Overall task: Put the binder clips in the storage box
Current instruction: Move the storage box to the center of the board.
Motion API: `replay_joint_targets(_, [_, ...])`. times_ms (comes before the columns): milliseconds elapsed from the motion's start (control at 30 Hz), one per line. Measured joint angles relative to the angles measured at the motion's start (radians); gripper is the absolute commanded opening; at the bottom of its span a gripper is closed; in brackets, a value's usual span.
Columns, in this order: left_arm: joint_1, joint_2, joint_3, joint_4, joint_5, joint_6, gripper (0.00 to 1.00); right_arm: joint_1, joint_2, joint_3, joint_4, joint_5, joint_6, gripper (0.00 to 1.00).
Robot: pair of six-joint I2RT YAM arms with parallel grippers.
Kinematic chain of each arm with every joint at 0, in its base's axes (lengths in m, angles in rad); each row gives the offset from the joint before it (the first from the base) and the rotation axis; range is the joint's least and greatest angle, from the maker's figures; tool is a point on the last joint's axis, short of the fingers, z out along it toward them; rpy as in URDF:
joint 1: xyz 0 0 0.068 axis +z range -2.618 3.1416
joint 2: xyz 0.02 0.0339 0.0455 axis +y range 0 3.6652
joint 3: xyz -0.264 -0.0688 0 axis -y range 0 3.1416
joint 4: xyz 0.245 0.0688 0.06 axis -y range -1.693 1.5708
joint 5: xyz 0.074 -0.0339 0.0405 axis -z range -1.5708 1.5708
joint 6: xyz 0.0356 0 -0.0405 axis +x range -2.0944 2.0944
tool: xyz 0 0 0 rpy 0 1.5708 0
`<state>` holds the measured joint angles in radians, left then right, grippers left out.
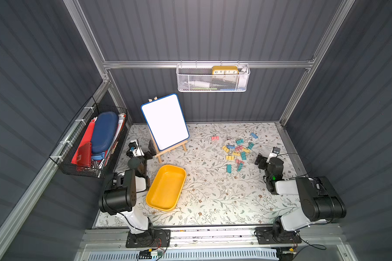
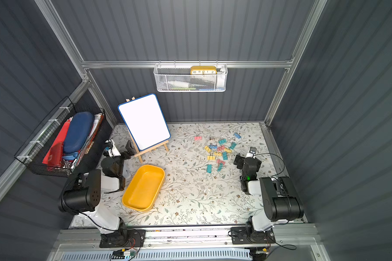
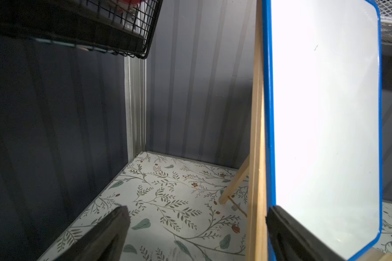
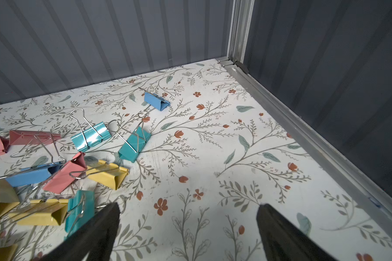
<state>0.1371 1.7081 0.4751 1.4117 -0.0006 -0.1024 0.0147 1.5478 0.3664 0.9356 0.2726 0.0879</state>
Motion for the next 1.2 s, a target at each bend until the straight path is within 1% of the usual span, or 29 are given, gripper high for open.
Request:
replay_joint_targets(567, [0.000,0.000,0.000,0.000,-0.001,0.000,0.99,0.000,0.000,0.000,0.015,-0.003,0.000,0.99])
replay_joint_targets(633, [0.000,-0.002,0.000,-0.001,-0.009,0.000,0.99,0.000,-0.025,0.000,-0.019,-0.019,-0.006,0.99])
replay_joint_targets(667, [0.000,-0.010,0.000,-0.015,-0.008,0.000,0.99,0.000,-0.070,0.004,-0.080,-0.028,-0.011,0.99])
replay_joint_targets(733, [0.000,-0.060,0.006,-0.096,0.002,0.003,0.99,0.001,-0.207,0.039,-0.251,-0.032,0.007,0.99])
replay_joint_targets(800, [0.000,-0.140,0.034,-0.203,0.013,0.000,0.99,0.001,-0.349,0.156,-0.467,-0.027,0.077,0.98])
replay_joint_targets(867, [-0.003,-0.249,0.049,-0.276,0.023,-0.014,0.99,0.001,-0.439,0.304,-0.641,-0.040,0.170,0.96])
replay_joint_targets(933, [-0.014,-0.370,0.048,-0.334,0.020,-0.033,0.99,0.001,-0.494,0.419,-0.759,-0.084,0.259,0.95])
replay_joint_targets(1000, [-0.048,-0.507,0.050,-0.396,0.006,-0.064,0.99,0.010,-0.531,0.491,-0.866,-0.154,0.366,0.95])
replay_joint_targets(1067, [-0.108,-0.622,0.054,-0.466,-0.012,-0.101,0.99,0.040,-0.543,0.508,-0.944,-0.222,0.457,0.95])
replay_joint_targets(1133, [-0.173,-0.698,0.078,-0.546,-0.022,-0.139,0.99,0.124,-0.520,0.507,-1.028,-0.279,0.540,0.98])
replay_joint_targets(1200, [-0.236,-0.744,0.126,-0.642,-0.029,-0.180,0.99,0.274,-0.454,0.509,-1.114,-0.324,0.609,0.99])
